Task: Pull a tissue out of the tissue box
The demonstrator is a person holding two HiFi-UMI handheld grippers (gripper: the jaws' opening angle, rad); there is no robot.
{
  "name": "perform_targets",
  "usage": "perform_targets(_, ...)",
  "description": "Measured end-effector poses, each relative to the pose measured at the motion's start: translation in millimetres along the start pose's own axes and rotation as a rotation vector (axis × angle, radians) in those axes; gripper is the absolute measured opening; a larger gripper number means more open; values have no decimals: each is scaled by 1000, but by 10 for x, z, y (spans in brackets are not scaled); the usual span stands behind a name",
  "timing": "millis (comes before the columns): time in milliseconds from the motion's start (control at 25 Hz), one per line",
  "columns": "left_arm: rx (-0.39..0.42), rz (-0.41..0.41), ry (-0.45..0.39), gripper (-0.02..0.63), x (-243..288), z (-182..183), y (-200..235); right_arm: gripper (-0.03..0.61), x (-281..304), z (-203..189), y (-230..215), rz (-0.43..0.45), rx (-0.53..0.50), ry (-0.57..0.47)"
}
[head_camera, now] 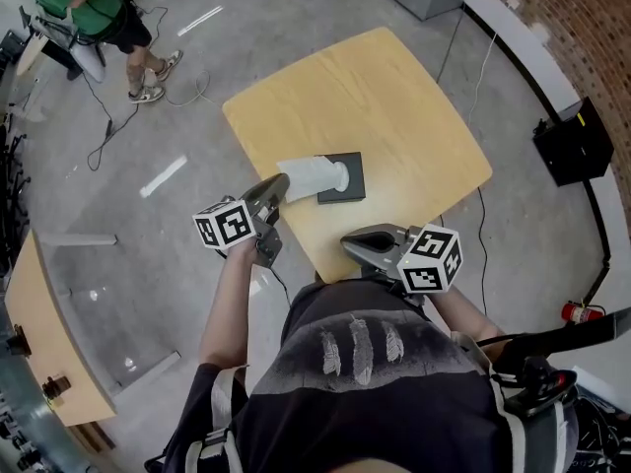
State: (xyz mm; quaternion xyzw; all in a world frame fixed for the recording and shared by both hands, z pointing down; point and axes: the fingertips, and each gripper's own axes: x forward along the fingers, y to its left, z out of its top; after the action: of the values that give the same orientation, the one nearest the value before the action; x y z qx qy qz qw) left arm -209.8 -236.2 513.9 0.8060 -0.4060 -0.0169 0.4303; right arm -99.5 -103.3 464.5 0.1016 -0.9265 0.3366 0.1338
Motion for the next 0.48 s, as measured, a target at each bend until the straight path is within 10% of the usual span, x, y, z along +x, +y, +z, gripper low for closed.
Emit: perform_targets(480, 13, -49, -19, 6, -453, -77, -48, -2, 293, -228, 355, -29, -34, 16)
